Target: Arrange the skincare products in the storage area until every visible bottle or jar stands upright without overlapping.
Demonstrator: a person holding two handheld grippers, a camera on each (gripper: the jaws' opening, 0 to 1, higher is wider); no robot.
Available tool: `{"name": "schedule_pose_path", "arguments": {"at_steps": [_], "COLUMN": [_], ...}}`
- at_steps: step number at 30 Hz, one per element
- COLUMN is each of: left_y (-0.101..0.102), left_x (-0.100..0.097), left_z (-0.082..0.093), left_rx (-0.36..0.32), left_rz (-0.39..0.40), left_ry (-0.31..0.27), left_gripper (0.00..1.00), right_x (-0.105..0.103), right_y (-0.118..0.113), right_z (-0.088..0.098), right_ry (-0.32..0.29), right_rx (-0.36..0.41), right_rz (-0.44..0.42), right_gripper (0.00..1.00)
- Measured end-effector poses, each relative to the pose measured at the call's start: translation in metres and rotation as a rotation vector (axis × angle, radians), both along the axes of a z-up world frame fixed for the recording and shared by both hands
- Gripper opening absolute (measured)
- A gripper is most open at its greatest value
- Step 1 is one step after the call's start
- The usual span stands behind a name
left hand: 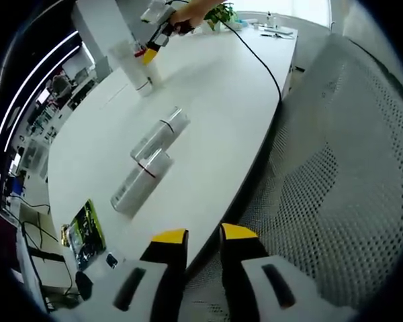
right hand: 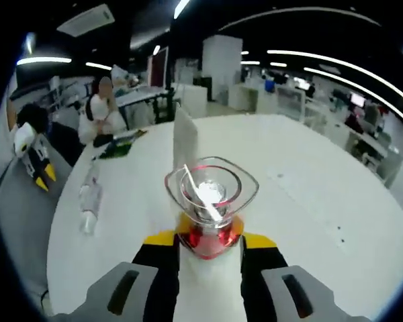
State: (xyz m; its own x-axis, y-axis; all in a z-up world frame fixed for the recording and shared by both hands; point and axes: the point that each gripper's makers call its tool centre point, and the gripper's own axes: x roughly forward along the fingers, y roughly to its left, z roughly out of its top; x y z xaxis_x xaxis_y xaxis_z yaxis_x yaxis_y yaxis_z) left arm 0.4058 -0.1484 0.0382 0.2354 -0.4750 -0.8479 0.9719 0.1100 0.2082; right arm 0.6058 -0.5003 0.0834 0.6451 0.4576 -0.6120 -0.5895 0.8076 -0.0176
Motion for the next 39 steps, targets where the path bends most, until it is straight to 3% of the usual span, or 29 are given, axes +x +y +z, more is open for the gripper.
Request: {"name": "schedule_pose_path", "arguments": {"at_steps": [7,20,29,39], "left_y": [-0.0002,0.0006,0.0005,0.0014], "left_x": [0.0008,0.0004,0.0014,0.0028], "left_z": [0.0003,-0.0004,0.0004,0.0008], "left_rx": [-0.002,0.006,0.003,0.005], "left_rz": [0.003,-0.002,0.000,0.001], "left_ry": [-0.004,-0.004,-0.011,-0.021], "left_gripper": [0.15,0.14,0.14,0.13], "right_x": [-0.0012,-0.0015,-0.0022,-0.0011], "right_y": [-0.0042,-0.0053,-0.0043,-0.0044], "right_z": [0.0035,0.0029,0.0014,0.0000], "right_ry": [-0.022,-0.028,-0.011,-0.002], "right_rx": [-0.001,0.009,0.016,0.017], "right_rz": [-0.040,-0.252,-0.318,-0.335], "right_gripper": [0.29,0.28,0.29,0.29]}}
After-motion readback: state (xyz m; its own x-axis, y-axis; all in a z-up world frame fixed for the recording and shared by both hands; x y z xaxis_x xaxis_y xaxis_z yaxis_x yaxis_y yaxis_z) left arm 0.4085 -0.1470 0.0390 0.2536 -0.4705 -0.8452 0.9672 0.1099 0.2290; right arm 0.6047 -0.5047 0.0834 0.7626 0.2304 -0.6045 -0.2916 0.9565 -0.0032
